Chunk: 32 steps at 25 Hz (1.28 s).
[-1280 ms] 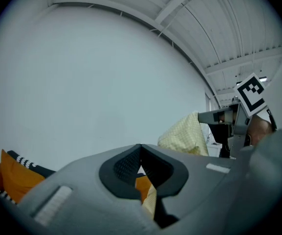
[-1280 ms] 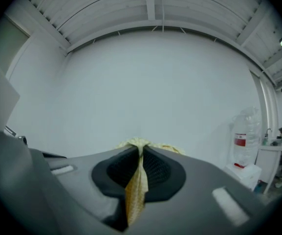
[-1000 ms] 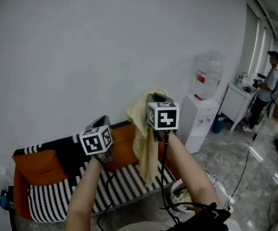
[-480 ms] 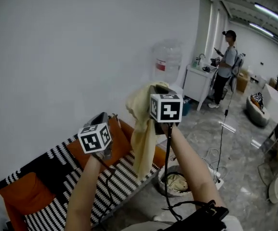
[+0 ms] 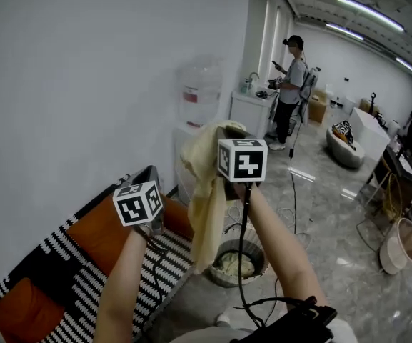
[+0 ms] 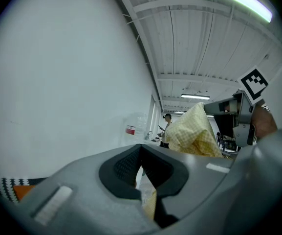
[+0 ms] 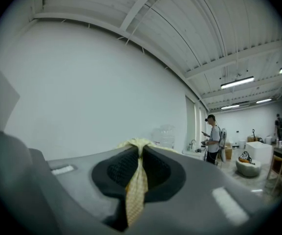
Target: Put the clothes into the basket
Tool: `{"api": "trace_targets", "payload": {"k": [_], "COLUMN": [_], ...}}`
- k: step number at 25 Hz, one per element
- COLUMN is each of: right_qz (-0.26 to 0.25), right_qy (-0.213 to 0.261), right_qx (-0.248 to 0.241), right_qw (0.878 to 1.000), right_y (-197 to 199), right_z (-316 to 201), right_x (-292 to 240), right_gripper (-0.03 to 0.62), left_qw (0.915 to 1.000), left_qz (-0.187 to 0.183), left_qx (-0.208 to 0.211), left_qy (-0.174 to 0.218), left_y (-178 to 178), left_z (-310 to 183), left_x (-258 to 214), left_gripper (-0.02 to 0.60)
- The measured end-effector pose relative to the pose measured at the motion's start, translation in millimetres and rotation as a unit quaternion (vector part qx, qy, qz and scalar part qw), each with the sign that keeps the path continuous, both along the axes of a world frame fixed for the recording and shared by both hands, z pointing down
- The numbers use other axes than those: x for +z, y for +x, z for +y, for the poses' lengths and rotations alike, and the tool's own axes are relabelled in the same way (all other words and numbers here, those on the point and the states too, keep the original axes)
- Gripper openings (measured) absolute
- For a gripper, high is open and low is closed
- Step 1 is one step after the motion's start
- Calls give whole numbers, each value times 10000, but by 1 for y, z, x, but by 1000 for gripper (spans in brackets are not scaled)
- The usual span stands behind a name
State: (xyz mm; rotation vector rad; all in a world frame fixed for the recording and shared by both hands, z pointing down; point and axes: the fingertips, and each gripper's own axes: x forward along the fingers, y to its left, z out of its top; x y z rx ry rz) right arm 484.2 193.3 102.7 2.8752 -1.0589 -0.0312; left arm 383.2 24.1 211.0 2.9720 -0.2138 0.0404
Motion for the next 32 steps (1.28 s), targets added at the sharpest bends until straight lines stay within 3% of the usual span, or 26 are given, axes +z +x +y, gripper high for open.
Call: {"api": "trace_targets", "payload": {"k": [5,21,32], "right_qz": [-16,-351,-1017], "right_qy": [-59,-248,-415], "right_qx": [393,1164,1322], "right_qw": [9992,9923,9851], "right_y": [11,78,110], "right_z": [48,154,194], "right_x": [1,45,130], "right_gripper": [32,32,32], "left_qw": [9989,9915,9817], "left_qz": [-94,-516,-1177], "left_qx": [445,1188,1485], "left_qy": [-77,-99,-204], "left_y": [25,108,145], "left_z": [48,133,178], "left_x": [15,58,130], "left_gripper": [3,3,3]}}
